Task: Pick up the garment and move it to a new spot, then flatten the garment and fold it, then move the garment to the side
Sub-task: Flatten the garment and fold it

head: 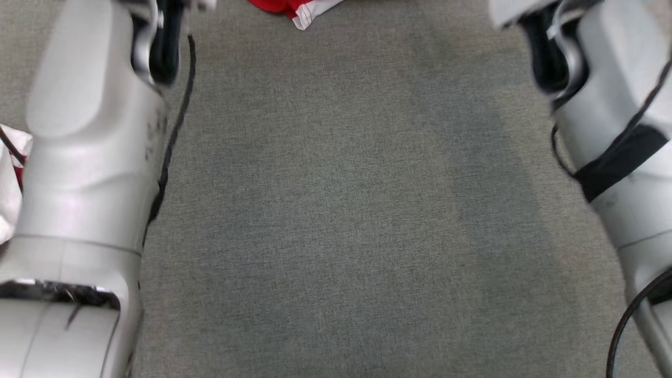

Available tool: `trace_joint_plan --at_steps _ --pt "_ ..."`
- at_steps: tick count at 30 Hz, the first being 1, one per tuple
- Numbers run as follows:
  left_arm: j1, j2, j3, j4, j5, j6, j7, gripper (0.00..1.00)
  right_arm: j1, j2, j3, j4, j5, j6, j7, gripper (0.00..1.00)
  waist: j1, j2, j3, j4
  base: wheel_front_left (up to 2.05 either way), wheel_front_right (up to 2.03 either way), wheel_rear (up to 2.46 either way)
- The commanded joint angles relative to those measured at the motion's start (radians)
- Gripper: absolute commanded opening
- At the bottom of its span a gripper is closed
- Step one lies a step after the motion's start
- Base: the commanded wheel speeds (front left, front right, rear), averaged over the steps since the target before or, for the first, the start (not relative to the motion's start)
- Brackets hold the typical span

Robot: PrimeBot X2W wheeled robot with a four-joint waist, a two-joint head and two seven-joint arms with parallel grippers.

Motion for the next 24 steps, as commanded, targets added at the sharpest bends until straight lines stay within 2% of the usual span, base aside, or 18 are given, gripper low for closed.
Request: trace_joint_plan --at_steps 1,5,8,11,20,24 --pt "0.037 0.004 0.006 0.030 -0.004 -0.005 0.000 0.00 0.034 0.010 0.023 0.031 0.023 0.000 -0.009 0.00 0.0000 0.0000 0.009 0.001 0.00 0.00 0.00" --pt "0.155 0.000 0.014 0.081 -0.031 -0.012 0.000 0.00 0.123 0.018 0.071 0.063 0.072 0.000 -0.010 0.00 0.0000 0.0000 0.021 -0.001 0.00 0.00 0.00" --pt "0.243 0.001 -0.005 0.080 -0.051 -0.013 0.000 0.00 0.213 0.002 0.066 0.034 0.086 0.000 -0.010 0.00 0.0000 0.0000 0.031 0.006 0.00 0.00 0.00" --pt "0.329 0.000 -0.011 0.056 -0.055 0.005 0.000 0.00 0.310 -0.014 0.058 0.001 0.079 0.000 -0.009 0.00 0.0000 0.0000 0.031 0.010 0.00 0.00 0.00" --pt "0.539 0.001 -0.015 -0.118 -0.005 0.013 0.000 0.00 0.573 -0.049 -0.010 -0.180 0.046 0.000 -0.009 0.00 0.0000 0.0000 -0.015 0.031 0.00 0.00 0.00" --pt "0.671 0.001 -0.007 -0.257 0.021 0.010 0.000 0.00 0.716 -0.066 -0.060 -0.305 0.027 0.000 -0.008 0.00 0.0000 0.0000 -0.053 0.037 0.00 0.00 0.00"
